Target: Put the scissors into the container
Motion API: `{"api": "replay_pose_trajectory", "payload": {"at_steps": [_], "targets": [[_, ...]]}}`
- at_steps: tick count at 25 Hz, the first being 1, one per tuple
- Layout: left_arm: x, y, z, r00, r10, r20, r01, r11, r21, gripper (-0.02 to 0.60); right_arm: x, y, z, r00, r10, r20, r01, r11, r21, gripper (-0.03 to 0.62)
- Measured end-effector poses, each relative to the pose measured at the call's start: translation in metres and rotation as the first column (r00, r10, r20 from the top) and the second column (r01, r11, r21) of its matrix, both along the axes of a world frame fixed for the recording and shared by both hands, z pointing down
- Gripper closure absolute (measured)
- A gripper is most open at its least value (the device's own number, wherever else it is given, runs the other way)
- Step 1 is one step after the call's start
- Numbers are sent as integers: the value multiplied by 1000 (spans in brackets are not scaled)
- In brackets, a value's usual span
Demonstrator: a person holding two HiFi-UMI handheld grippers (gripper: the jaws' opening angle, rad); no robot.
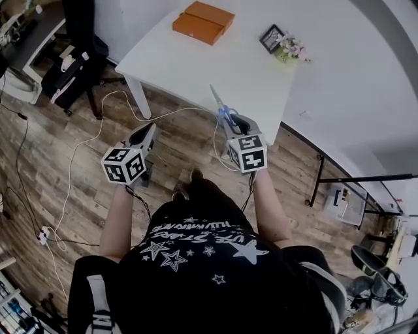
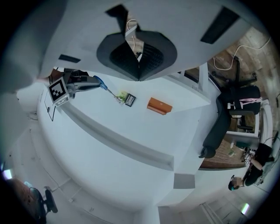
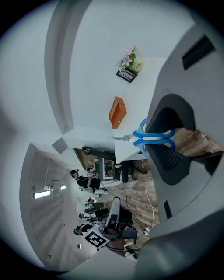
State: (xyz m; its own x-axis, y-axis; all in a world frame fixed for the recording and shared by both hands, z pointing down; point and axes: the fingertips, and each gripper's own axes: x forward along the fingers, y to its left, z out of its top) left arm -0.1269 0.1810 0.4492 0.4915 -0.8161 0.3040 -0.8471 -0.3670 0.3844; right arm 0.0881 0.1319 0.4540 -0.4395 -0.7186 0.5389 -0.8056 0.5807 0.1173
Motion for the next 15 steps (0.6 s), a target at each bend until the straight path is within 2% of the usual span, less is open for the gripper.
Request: {"api": "replay_pose_trajectory", "payload": {"at_steps": [10,15], "targets": [[-25,-74,16,1000,-27,11,28,999,-36,561,-13,-91,21,1000,-1,9,2,1000,-21,491],[-38,-141,16,999,-35,31,36,999,-40,562,-15,-161,24,1000,4,13,-4,1000,-20,491]]}}
